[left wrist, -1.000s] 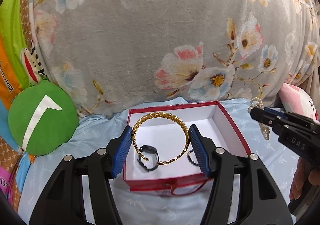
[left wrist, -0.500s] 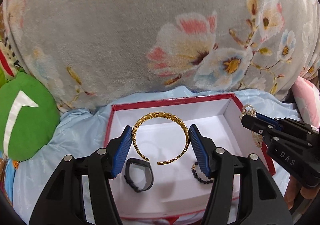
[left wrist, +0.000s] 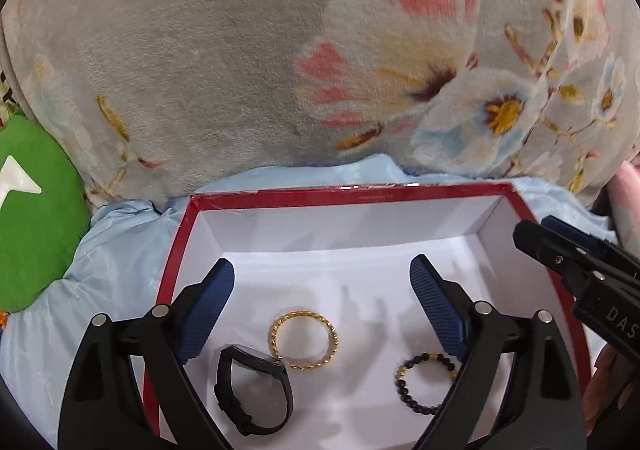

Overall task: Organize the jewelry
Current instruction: 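Carry the bangle and pearls into the red box and open both tools, then return both tools to the remaining jewelry on the sheet, then grasp the silver watch band with the right tool while the left tool grasps the key rings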

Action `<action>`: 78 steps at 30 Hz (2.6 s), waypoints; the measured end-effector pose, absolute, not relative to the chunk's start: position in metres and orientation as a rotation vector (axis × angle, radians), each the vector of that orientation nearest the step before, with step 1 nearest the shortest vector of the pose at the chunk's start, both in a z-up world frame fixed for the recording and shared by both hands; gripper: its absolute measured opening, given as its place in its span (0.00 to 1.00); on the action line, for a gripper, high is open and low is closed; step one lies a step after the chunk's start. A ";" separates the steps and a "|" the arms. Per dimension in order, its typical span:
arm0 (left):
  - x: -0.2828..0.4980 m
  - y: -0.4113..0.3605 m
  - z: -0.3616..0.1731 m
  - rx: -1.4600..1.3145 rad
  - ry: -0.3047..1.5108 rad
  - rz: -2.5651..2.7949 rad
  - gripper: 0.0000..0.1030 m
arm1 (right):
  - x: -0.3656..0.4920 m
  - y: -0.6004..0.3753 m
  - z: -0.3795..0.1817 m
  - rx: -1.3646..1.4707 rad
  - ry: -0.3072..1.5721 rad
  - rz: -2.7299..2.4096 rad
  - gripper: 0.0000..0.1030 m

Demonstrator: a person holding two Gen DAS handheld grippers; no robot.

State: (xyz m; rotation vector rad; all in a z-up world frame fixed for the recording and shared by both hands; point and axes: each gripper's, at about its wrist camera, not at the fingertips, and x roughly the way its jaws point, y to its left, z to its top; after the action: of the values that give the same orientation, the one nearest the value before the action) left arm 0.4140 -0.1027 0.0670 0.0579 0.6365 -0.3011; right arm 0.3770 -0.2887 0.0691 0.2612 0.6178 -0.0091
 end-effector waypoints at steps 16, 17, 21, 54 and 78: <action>0.254 -0.010 0.083 0.083 0.659 -0.283 0.93 | 0.177 -0.281 0.082 0.259 0.565 0.041 0.45; 0.244 -0.006 0.078 0.080 0.674 -0.283 0.93 | 0.165 -0.275 0.077 0.229 0.576 0.027 0.45; 0.205 0.004 0.054 0.110 0.711 -0.265 0.93 | 0.126 -0.251 0.052 0.135 0.627 0.001 0.45; 0.128 0.016 -0.051 0.017 0.979 -0.323 0.93 | 0.136 -0.220 -0.040 0.270 0.854 0.040 0.45; 0.134 0.019 -0.051 -0.027 0.992 -0.337 0.93 | 0.201 -0.200 -0.053 0.304 0.921 -0.046 0.47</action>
State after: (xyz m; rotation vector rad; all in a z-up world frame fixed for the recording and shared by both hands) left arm 0.1335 0.0188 -0.0513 -0.0267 0.9918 -0.3372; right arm 0.2009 -0.1999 -0.0528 0.3043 0.9211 -0.0461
